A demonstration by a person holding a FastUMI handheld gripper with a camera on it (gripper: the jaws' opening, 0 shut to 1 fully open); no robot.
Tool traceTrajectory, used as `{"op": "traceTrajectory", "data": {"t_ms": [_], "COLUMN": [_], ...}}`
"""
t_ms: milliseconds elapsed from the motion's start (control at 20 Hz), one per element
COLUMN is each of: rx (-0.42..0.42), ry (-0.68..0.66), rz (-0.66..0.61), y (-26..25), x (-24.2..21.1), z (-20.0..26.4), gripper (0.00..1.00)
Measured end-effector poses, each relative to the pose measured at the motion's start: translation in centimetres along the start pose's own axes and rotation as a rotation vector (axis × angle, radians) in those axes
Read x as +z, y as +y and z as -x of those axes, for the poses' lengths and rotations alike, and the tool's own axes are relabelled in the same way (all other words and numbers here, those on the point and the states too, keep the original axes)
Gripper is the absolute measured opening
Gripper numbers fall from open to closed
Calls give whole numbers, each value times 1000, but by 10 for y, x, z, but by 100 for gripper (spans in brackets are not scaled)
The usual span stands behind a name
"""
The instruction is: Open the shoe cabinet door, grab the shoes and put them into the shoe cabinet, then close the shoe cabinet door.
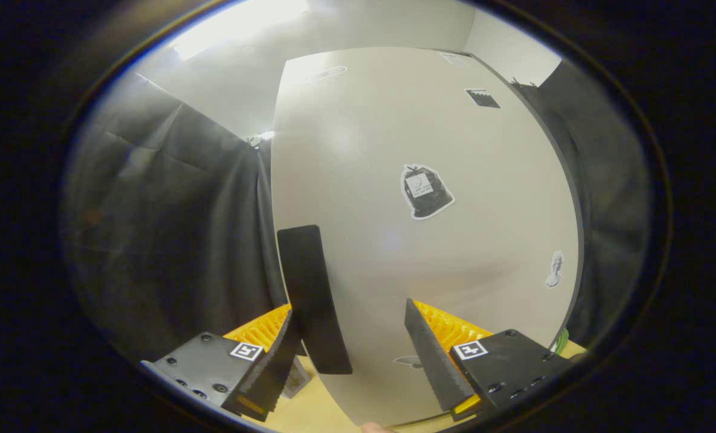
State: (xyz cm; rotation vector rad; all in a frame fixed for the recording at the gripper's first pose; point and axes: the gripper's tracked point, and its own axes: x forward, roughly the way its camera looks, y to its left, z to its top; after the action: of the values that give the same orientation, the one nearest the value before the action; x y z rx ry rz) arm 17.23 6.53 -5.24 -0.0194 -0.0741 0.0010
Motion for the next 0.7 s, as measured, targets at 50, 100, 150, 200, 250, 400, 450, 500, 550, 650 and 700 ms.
{"op": "traceTrajectory", "data": {"t_ms": [50,100,150,200,250,400,450,500,550,650,700], "rx": [-9,-19,-28,-37,-45,-56,-50,-38,-33,-18,-4], "ry": [-3,-6,-7,-10,-14,-25,-28,-32,-28,-13,-3], "rz": [-2,-7,-11,-15,-20,-27,-33,-41,-47,-52,-53], "y": [1,1,2,2,2,2,3,5,6,10,14], "x": [-1,-2,-4,-4,-5,-3,-3,-2,-3,-6,-9], "z": [-1,-2,-3,-5,-6,-17,-18,-19,-18,-18,-16], "gripper": [100,100,100,100,100,100,100,100,100,99,99]}}
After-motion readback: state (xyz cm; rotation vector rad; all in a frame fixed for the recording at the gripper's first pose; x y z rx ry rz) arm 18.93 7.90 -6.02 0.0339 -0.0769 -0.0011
